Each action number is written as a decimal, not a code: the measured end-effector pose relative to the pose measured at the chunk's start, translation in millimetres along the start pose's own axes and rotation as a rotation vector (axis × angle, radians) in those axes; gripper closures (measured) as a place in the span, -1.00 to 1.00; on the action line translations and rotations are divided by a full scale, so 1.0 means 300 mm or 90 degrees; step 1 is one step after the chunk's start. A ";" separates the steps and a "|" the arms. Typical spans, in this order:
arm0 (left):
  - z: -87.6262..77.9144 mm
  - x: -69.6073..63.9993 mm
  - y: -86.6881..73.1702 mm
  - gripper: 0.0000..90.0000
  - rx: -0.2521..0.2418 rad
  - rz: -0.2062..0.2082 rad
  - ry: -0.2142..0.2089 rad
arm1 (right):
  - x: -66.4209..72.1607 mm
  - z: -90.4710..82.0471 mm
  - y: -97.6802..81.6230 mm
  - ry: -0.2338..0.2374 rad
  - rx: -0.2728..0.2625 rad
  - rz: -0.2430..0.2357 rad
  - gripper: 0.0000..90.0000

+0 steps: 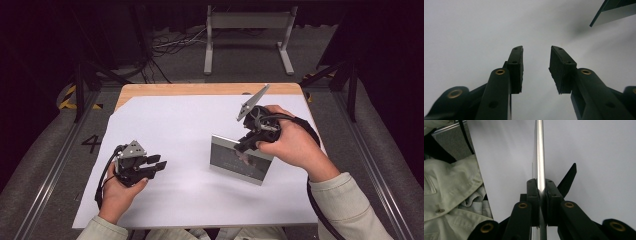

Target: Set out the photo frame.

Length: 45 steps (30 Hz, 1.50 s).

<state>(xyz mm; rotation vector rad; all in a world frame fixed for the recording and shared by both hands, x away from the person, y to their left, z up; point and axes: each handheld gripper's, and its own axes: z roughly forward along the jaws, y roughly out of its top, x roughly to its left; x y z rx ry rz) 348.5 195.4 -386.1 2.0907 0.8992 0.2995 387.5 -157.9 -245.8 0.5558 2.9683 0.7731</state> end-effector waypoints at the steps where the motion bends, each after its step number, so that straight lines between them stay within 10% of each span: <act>1: 0.000 0.000 0.000 0.42 0.000 0.000 0.000 | 0.000 0.000 0.000 0.000 0.000 0.000 0.88; 14: 0.001 -0.001 -0.003 0.42 0.001 -0.003 0.000 | -0.020 0.059 0.025 0.061 0.033 -0.134 0.88; 45: 0.007 -0.002 -0.003 0.42 0.007 0.004 -0.003 | -0.067 0.141 -0.003 0.108 0.041 -0.190 0.87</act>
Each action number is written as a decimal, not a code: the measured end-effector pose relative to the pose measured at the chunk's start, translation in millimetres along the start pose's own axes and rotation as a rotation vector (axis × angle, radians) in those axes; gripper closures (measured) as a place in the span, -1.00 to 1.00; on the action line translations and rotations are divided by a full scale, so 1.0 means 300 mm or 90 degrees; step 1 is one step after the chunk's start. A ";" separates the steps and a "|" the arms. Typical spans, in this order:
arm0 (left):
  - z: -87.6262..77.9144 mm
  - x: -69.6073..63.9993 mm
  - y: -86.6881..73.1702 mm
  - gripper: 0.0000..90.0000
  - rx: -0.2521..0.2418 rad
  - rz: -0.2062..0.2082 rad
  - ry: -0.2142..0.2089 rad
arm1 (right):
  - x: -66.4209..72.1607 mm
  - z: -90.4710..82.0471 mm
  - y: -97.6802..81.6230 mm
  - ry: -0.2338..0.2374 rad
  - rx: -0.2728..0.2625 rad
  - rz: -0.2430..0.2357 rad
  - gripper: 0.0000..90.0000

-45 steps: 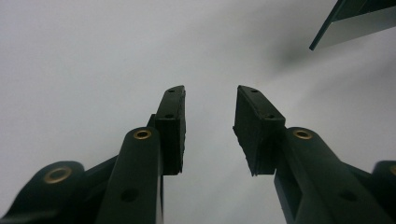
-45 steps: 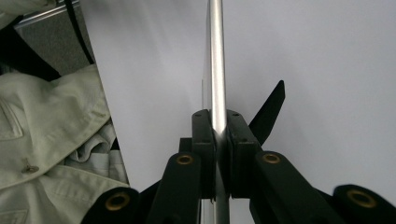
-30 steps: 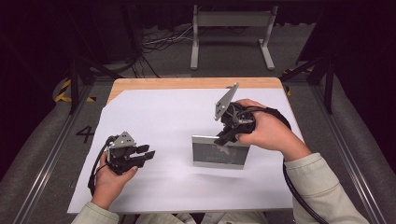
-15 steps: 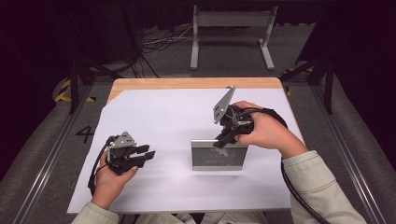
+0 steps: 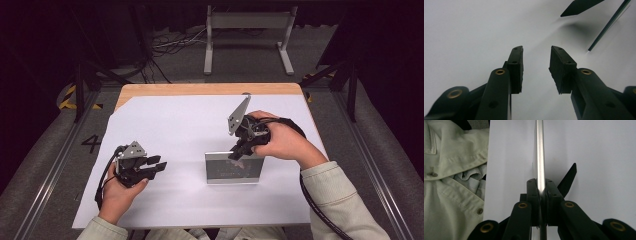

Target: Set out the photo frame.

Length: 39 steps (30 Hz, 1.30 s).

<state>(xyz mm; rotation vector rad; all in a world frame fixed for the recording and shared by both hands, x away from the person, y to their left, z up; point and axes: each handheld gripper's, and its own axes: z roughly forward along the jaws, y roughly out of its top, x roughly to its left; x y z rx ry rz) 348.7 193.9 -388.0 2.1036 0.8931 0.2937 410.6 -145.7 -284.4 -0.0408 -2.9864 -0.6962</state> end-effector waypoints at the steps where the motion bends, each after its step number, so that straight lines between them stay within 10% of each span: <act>1: 0.001 0.000 0.000 0.42 -0.001 -0.002 0.000 | -0.001 0.001 -0.002 0.000 0.003 -0.004 0.87; 22: 0.005 -0.004 0.000 0.42 0.003 -0.003 0.000 | -0.033 0.006 -0.034 -0.046 -0.007 0.010 0.74; 39: 0.009 -0.002 0.003 0.41 0.002 -0.003 -0.006 | -0.026 -0.034 -0.066 -0.132 -0.151 0.074 -0.23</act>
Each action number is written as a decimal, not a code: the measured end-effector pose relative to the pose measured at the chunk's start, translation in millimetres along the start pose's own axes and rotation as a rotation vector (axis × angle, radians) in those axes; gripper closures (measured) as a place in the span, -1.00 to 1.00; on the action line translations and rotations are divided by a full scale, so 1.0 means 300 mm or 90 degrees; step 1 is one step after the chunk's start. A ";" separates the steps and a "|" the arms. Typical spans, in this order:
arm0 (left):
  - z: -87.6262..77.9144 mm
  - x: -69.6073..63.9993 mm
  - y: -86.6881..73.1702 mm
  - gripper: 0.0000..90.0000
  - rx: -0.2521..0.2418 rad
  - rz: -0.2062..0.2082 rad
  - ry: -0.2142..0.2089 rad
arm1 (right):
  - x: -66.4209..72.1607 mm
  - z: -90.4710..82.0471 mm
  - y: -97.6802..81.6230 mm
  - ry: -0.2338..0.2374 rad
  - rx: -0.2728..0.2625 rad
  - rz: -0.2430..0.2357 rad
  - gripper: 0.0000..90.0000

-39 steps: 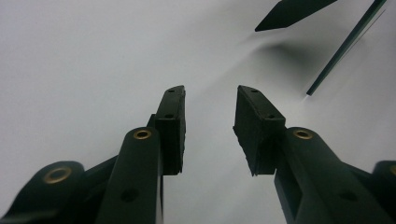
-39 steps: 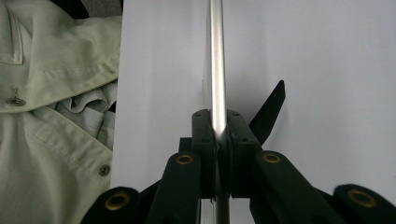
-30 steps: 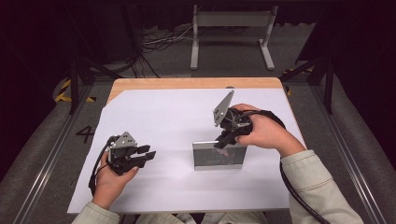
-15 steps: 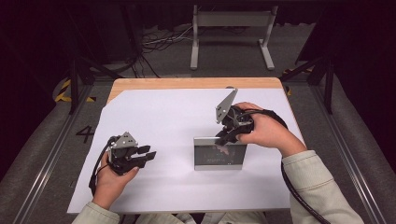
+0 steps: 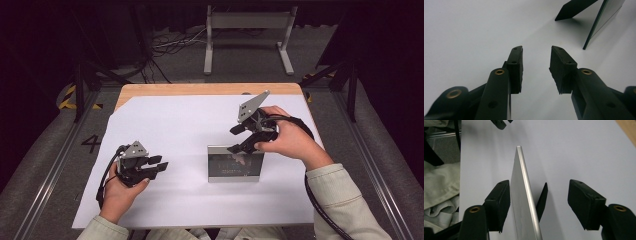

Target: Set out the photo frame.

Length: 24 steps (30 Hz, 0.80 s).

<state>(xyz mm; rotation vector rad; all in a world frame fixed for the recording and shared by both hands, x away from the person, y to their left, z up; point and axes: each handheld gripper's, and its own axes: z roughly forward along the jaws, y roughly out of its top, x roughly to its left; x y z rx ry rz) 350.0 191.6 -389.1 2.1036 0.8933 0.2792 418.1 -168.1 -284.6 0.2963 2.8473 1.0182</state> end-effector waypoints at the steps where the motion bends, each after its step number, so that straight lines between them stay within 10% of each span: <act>1: -0.003 0.001 -0.001 0.41 0.000 0.000 -0.001 | 0.003 -0.008 -0.001 -0.006 -0.006 0.000 -0.24; 24: -0.058 0.053 -0.040 0.02 -0.031 -0.020 0.011 | 0.015 -0.287 -0.164 -0.154 -0.094 0.083 -0.40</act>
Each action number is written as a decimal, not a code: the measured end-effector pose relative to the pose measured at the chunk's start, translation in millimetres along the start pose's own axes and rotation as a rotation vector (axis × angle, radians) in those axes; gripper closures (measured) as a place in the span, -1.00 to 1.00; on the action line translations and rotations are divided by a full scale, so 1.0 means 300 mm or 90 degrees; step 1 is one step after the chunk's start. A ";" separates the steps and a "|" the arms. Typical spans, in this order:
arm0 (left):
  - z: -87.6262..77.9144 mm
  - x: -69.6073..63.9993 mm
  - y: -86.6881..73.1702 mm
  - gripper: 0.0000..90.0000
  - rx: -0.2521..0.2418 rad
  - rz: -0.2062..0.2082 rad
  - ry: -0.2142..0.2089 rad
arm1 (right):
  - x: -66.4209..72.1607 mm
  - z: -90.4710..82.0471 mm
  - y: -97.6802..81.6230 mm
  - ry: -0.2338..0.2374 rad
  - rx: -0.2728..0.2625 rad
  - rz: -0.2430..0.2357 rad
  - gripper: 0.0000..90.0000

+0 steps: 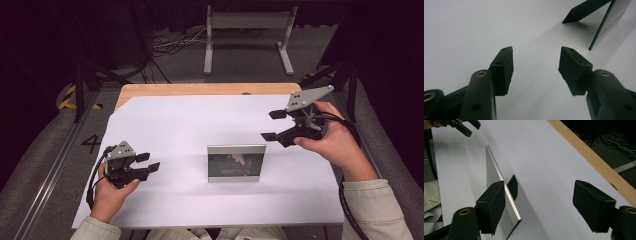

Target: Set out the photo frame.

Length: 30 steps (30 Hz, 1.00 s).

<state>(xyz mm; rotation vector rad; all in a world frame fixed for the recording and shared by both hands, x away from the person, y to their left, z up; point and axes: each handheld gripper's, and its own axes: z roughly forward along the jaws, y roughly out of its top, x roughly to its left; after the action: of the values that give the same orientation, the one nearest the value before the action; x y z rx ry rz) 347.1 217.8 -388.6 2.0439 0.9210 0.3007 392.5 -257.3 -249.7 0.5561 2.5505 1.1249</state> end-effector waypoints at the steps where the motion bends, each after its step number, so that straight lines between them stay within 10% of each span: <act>1: 0.000 0.000 0.000 0.01 0.000 0.000 0.000 | 0.000 0.000 0.000 0.000 0.000 0.000 -0.40; 19: -0.001 0.004 -0.003 -0.16 -0.008 0.007 0.011 | -0.056 -0.123 -0.213 -0.133 -0.053 0.119 -0.61; 30: -0.017 0.001 -0.035 -0.19 -0.019 0.022 0.007 | -0.030 -0.111 -0.356 -0.149 -0.060 0.149 -0.62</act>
<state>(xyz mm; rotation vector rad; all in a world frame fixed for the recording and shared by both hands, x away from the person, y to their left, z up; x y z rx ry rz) 339.4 225.1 -393.8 2.0335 0.8840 0.3425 362.3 -348.7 -307.4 0.9230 2.2640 1.1714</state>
